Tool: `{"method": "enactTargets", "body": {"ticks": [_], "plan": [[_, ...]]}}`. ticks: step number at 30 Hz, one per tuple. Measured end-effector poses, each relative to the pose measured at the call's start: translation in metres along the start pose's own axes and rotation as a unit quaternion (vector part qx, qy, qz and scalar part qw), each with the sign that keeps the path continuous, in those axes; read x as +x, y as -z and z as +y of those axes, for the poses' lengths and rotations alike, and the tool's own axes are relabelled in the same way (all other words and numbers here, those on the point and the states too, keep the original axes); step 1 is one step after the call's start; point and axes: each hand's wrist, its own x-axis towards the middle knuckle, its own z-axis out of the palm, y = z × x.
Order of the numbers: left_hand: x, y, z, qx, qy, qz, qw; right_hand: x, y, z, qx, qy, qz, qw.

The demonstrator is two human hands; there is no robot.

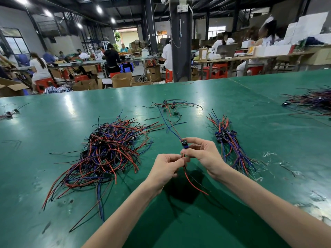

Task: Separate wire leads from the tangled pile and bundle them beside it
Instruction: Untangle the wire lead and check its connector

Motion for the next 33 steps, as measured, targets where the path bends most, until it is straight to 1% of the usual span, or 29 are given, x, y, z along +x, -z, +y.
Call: {"method": "enactTargets", "body": {"ticks": [5, 9, 12, 19, 22, 30, 33], "plan": [[-0.006, -0.01, -0.003, 0.03, -0.031, -0.026, 0.999, 0.006, 0.008, -0.002, -0.021, -0.007, 0.046, 0.999], [-0.012, -0.017, 0.0, 0.052, -0.099, -0.037, 0.993, 0.011, 0.017, -0.005, -0.011, -0.027, 0.072, 0.997], [-0.018, -0.023, 0.002, 0.069, -0.138, -0.044, 0.987, 0.014, 0.02, -0.006, 0.006, -0.033, 0.08, 0.996], [-0.027, -0.029, 0.004, 0.105, -0.201, -0.04, 0.973, 0.015, 0.023, -0.006, 0.016, -0.036, 0.082, 0.996], [-0.03, -0.032, 0.004, 0.122, -0.218, -0.05, 0.967, 0.015, 0.026, -0.007, 0.015, -0.035, 0.093, 0.995], [-0.033, -0.031, 0.007, 0.149, -0.228, -0.035, 0.962, 0.016, 0.028, -0.002, 0.0, -0.034, 0.091, 0.995], [-0.035, -0.032, 0.007, 0.185, -0.255, -0.028, 0.949, 0.016, 0.026, -0.002, 0.005, -0.035, 0.089, 0.995]]}}
